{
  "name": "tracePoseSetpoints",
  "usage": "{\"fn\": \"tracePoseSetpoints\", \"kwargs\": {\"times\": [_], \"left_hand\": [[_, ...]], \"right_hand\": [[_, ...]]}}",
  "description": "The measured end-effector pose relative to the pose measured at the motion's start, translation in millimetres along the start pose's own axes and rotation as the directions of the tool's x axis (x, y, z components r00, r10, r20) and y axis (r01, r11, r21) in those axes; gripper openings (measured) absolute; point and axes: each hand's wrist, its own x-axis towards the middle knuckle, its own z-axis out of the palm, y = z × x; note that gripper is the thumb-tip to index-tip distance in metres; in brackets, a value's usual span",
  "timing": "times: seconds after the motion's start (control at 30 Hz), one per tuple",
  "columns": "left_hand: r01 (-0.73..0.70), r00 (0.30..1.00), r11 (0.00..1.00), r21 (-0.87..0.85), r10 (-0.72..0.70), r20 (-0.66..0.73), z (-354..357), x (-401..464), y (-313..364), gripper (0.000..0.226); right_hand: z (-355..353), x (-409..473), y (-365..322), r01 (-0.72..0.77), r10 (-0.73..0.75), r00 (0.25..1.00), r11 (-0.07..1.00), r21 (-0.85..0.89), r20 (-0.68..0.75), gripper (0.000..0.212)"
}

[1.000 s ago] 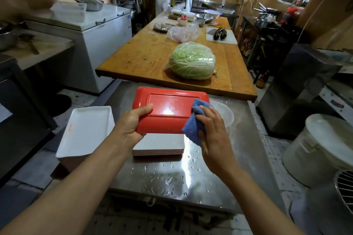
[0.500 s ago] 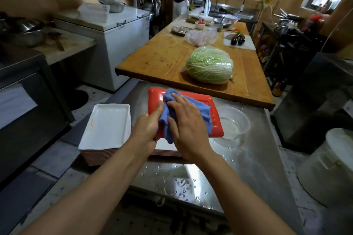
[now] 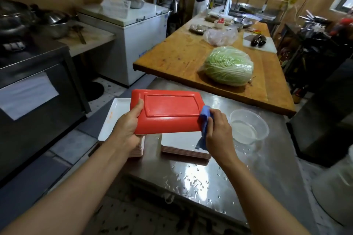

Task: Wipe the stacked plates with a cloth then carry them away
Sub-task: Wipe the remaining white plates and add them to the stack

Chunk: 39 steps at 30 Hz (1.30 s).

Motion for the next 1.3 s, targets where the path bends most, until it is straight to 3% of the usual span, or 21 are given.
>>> {"fn": "tracePoseSetpoints", "kwargs": {"times": [0.23, 0.37, 0.43, 0.53, 0.63, 0.67, 0.73, 0.8, 0.93, 1.3], "left_hand": [[-0.081, 0.995, 0.994, 0.071, 0.085, -0.051, -36, 2, 22, 0.027], [-0.302, 0.943, 0.911, 0.28, 0.329, -0.053, -50, -4, 43, 0.014], [-0.451, 0.852, 0.731, 0.512, 0.523, 0.003, -58, -4, 55, 0.008], [-0.592, 0.676, 0.242, 0.769, 0.668, 0.31, -73, 1, 67, 0.016], [-0.576, 0.543, -0.294, 0.763, 0.559, 0.626, -88, 9, 67, 0.018], [-0.563, 0.526, -0.4, 0.724, 0.503, 0.686, -92, 11, 65, 0.017], [-0.56, 0.513, -0.521, 0.645, 0.394, 0.763, -97, 15, 58, 0.016], [-0.569, 0.512, -0.587, 0.576, 0.295, 0.807, -102, 20, 50, 0.02], [-0.597, 0.509, -0.62, 0.509, 0.198, 0.838, -111, 28, 32, 0.029], [-0.565, 0.537, -0.681, 0.467, 0.126, 0.834, -135, 51, 12, 0.034]], "right_hand": [[23, 10, -12, -0.047, 0.045, 0.999, 0.998, 0.045, 0.028, 0.027], [30, 15, -24, -0.074, 0.071, 0.997, 0.99, 0.117, 0.033, 0.034], [34, 16, -29, -0.15, 0.137, 0.987, 0.974, 0.168, 0.087, 0.035], [39, 14, -31, -0.193, 0.168, 0.976, 0.961, 0.195, 0.139, 0.035], [46, 8, -33, -0.211, 0.18, 0.97, 0.958, 0.194, 0.164, 0.033], [48, 7, -33, -0.213, 0.181, 0.969, 0.957, 0.196, 0.167, 0.032], [51, 4, -35, -0.216, 0.182, 0.968, 0.955, 0.203, 0.175, 0.032], [54, 2, -38, -0.222, 0.186, 0.966, 0.953, 0.207, 0.18, 0.032], [59, -1, -39, -0.229, 0.194, 0.964, 0.953, 0.198, 0.182, 0.032], [64, -11, -33, -0.282, 0.26, 0.956, 0.944, 0.175, 0.137, 0.034]]}}
